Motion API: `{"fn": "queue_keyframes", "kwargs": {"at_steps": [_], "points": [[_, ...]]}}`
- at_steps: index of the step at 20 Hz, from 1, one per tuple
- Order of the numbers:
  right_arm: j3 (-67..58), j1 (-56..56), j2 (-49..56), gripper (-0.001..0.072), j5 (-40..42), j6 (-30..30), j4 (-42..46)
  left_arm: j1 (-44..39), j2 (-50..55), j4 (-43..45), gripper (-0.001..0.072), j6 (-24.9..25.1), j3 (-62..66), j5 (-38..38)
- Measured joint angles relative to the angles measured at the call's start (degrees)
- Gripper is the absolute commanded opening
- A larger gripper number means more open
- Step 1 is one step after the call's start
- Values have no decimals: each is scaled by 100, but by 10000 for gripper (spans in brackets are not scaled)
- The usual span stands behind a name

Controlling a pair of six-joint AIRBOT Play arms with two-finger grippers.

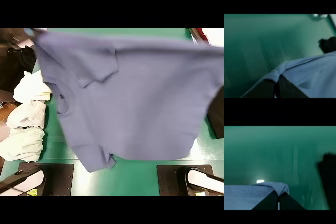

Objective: Fold the shirts.

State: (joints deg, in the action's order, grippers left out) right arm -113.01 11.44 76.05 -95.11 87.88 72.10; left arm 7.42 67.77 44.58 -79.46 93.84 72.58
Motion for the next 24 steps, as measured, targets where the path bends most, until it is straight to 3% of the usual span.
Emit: {"fn": "queue_keyframes", "kwargs": {"at_steps": [4,9,14,19,24], "points": [[-4,-664,1467,9,-68,81,616,-111,1248,20,27,96,-249,-125],[-9,-927,2422,9,881,116,774,-190,2135,-22,27,535,-323,-1231],[-4,-970,2680,9,1845,122,758,-210,2382,-2,27,1132,-337,-1851],[507,-1034,2662,9,1971,125,538,-205,2439,420,26,1364,-669,-1561],[1812,-1117,2214,11,2087,127,457,-205,2448,688,27,1419,-1381,-1325]]}}
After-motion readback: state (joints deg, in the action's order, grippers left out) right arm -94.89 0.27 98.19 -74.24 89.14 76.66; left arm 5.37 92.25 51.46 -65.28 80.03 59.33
